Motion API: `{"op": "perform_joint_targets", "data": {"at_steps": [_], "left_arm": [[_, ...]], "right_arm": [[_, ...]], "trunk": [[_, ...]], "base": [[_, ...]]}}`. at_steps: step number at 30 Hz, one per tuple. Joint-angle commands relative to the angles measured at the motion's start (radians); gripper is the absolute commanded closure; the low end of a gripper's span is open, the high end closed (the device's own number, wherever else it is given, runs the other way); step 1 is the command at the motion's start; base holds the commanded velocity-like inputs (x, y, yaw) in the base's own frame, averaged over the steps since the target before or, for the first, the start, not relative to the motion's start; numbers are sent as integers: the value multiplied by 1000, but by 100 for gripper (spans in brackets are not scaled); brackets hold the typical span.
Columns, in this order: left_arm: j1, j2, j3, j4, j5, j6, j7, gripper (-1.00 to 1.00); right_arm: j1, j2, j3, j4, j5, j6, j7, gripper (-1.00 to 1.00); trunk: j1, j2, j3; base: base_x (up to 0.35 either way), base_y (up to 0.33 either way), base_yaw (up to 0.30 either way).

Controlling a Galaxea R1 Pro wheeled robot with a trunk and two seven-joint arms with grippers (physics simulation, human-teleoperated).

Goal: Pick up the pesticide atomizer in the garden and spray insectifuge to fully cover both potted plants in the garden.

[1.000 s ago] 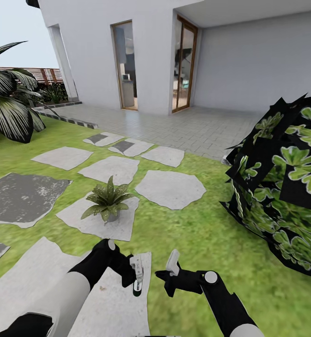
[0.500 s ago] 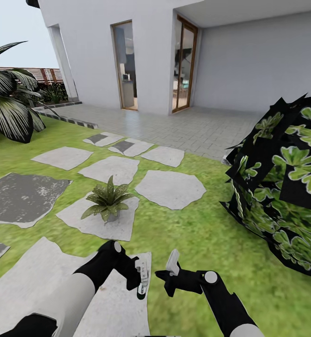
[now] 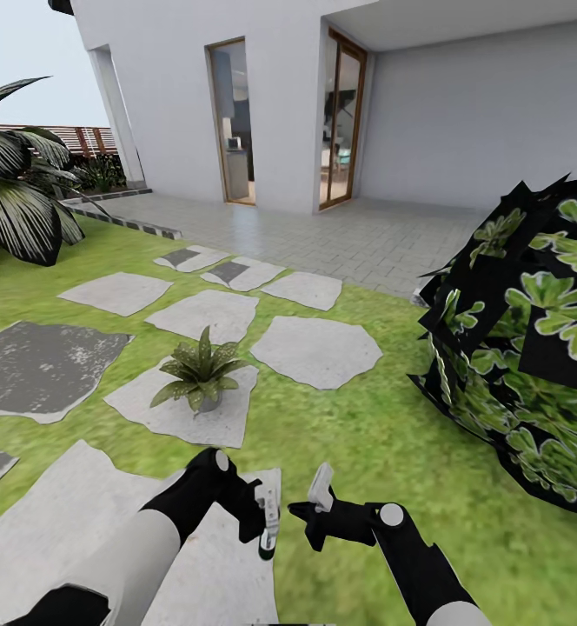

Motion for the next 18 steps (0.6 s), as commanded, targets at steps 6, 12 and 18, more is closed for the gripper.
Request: {"op": "perform_joint_targets", "data": {"at_steps": [6, 12, 18], "left_arm": [[8, -3, -19, -2, -2, 11, -4, 100], [9, -7, -20, -3, 0, 12, -2, 100], [9, -17, -20, -3, 5, 12, -2, 100]], "right_arm": [[0, 0, -2, -1, 10, -10, 1, 100], [0, 0, -1, -1, 10, -10, 1, 100], [0, 0, -1, -1, 10, -10, 1, 100]], "trunk": [[0, 0, -1], [0, 0, -1], [0, 0, -1]], "base": [[0, 0, 0], [0, 0, 0], [0, 0, 0]]}}
